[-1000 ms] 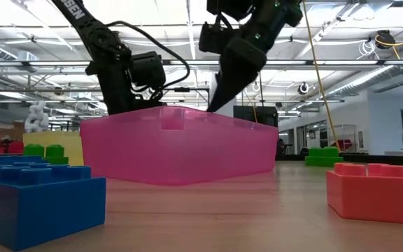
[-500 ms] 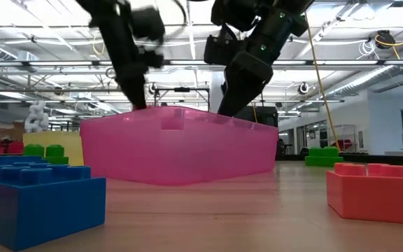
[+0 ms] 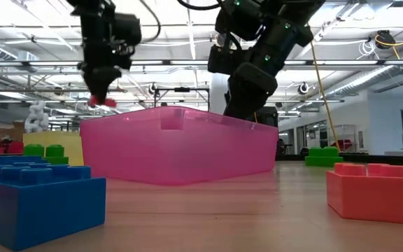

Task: Sort & place blocks by color
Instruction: Put the orange game piece into the yellow bin, then put the green game piece into the red bin

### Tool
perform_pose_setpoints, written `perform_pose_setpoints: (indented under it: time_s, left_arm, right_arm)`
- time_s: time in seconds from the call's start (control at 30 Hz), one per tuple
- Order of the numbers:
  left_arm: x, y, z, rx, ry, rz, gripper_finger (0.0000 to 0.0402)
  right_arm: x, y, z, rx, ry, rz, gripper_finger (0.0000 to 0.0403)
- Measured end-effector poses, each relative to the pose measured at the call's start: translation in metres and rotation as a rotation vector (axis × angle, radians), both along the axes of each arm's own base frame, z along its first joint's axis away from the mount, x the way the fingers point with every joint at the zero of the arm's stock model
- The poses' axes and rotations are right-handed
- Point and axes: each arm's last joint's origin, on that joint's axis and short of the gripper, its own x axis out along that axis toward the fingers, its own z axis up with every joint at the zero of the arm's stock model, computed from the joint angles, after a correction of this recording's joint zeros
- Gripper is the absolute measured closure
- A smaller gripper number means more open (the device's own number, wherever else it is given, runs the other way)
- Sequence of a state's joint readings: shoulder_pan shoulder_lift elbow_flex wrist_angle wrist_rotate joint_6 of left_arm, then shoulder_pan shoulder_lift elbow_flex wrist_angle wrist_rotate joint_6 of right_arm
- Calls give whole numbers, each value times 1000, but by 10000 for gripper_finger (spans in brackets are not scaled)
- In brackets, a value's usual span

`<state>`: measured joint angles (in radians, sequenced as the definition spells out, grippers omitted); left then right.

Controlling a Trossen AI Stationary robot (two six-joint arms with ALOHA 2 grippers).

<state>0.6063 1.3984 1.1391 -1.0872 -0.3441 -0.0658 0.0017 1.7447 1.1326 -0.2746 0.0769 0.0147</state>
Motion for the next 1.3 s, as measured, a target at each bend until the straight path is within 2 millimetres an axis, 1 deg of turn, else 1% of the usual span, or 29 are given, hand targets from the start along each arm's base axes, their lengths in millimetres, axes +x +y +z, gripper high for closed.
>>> perform_pose_setpoints:
  time_s: [0.13, 0.23, 0.33, 0.43, 0.53, 0.57, 0.6, 0.7, 0.77, 0.83, 0.9, 0.97, 1.2, 1.3]
  left_arm:
    - [-9, 2, -24, -56, 23, 26, 264]
    - [-14, 3, -35, -70, 40, 43, 264]
    - [-18, 3, -43, -84, 51, 59, 264]
    - [-19, 2, -51, -121, 25, 57, 264]
    - [-18, 1, -53, -119, 20, 55, 263]
    - [-17, 0, -53, -115, 15, 56, 250]
    - [-16, -1, -52, -110, 9, 57, 227]
    - [-14, -3, -52, -106, 7, 59, 129]
    - [-13, -5, -52, -106, 10, 47, 71]
    - [-12, -6, -52, -105, 9, 47, 30]
    - [-12, -6, -52, -106, 8, 55, 12]
    - [-13, -6, -53, -110, 12, 61, 14]
    - [-13, -6, -52, -110, 12, 63, 56]
    - [-12, -6, -43, -123, 18, 68, 70]
  right_arm:
    - [1, 0, 3, -3, -26, 7, 72]
    - [1, 0, 10, -11, -61, 17, 72]
    - [1, 0, 19, -15, -108, 22, 72]
    - [1, 0, 27, -18, -153, 24, 72]
    - [-1, 0, 33, -21, -173, 27, 72]
    - [-2, 0, 34, -22, -176, 26, 72]
    - [-2, 0, 36, -22, -181, 26, 72]
    - [-4, 0, 42, -24, -201, 25, 72]
    - [-5, 0, 44, -31, -206, 18, 72]
    - [-6, -1, 46, -56, -207, -3, 72]
    - [-7, -2, 47, -69, -206, -22, 72]
    - [-7, -2, 48, -79, -210, -33, 72]
    - [-10, -3, 49, -85, -196, -39, 72]
    - [-14, -7, 54, -159, -195, -69, 72]
